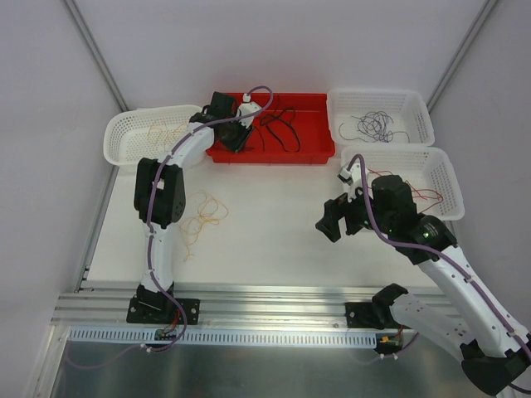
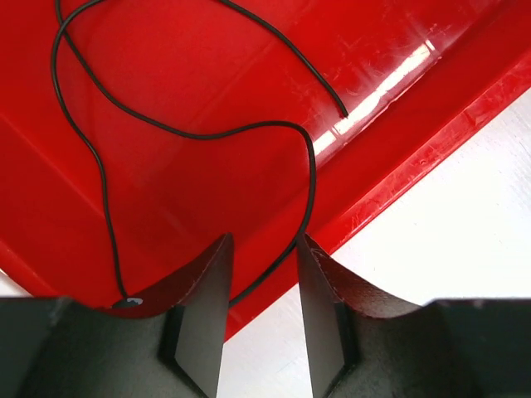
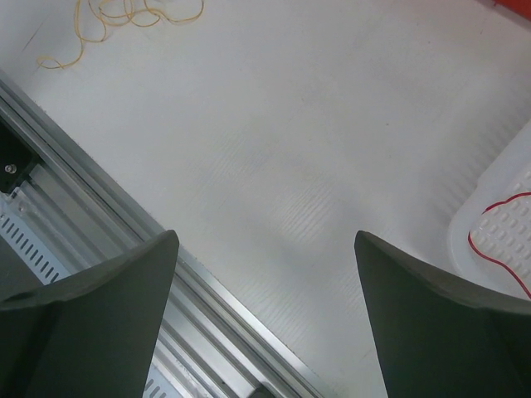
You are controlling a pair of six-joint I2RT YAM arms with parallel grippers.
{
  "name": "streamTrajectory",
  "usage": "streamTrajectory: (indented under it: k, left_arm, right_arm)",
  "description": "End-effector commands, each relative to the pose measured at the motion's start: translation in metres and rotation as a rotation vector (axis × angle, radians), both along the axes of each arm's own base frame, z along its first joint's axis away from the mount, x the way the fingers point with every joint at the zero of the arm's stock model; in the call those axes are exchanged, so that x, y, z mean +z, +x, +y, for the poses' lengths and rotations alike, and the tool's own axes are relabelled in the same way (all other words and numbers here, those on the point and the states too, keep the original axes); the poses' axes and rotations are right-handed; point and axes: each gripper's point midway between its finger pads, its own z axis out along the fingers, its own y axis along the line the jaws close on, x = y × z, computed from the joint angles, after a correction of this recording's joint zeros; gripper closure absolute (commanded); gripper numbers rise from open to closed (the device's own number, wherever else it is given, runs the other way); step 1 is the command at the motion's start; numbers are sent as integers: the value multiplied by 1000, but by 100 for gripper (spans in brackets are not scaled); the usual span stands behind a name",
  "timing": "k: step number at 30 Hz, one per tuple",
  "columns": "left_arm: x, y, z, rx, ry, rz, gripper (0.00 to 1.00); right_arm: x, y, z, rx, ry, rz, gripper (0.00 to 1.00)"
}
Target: Untangle the cables
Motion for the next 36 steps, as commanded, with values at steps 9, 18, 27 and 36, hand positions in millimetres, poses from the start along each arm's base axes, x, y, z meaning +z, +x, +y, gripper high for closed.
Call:
streamTrajectory:
  k: [9,18,27,36]
  left_arm:
    - [23,-1,-4,-45,-24,-40,62]
    - [10,11,13,33,59,-51,66]
    - [-4,24,10,66,57,-34,69]
    - [90,15,18,260,-84,-136,48]
  right_arm:
    - [6,2,-2,-32,9,-4,8]
    - [4,0,-3,-37,13,0,8]
    - [1,0,-3,-40,6,12,8]
    - [11,-2,-6,-46,19,-16,8]
